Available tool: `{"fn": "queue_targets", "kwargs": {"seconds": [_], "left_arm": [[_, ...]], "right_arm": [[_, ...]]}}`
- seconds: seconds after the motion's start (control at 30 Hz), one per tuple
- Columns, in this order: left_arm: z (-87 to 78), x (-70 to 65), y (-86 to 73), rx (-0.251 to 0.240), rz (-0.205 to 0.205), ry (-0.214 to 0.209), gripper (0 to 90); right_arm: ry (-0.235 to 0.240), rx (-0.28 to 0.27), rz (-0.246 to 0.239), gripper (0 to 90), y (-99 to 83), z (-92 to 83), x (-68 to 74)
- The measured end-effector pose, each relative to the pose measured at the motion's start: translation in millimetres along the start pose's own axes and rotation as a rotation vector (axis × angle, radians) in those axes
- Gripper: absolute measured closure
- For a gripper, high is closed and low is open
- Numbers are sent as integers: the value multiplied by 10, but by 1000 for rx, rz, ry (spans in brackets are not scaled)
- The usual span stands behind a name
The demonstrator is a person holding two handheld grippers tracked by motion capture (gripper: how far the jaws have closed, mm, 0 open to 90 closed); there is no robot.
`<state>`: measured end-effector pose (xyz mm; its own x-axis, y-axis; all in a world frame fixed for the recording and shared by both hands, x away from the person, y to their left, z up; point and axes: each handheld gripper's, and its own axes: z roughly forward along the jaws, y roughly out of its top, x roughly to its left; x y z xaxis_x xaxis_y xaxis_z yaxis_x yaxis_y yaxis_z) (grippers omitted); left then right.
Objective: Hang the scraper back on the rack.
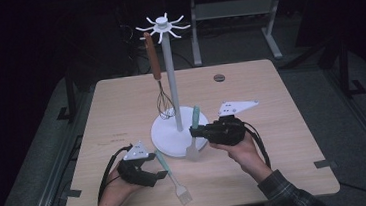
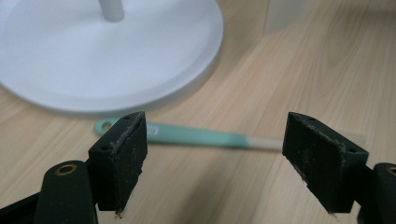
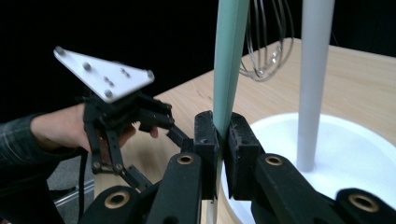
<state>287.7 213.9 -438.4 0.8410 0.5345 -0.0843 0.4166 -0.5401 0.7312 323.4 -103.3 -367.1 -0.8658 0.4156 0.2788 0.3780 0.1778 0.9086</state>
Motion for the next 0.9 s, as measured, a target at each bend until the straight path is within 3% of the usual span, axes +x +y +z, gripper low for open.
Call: {"fn": "queue_targets", "kwargs": {"seconds": [0.1, 0.37, 0.63, 0.9], "left_arm": [[-40, 20, -41, 9, -4, 6, 217], [-129, 75, -157, 14, -12, 12, 215], [-218, 137, -267, 20, -55, 16, 201], [-249, 151, -289, 18, -50, 28, 197]], "right_arm": [[33, -12, -7, 845, 104, 25, 12], [59, -29, -35, 845, 333, 57, 43], [85, -54, -53, 845, 556, 63, 75], [115, -72, -81, 846, 870, 50, 121]]}}
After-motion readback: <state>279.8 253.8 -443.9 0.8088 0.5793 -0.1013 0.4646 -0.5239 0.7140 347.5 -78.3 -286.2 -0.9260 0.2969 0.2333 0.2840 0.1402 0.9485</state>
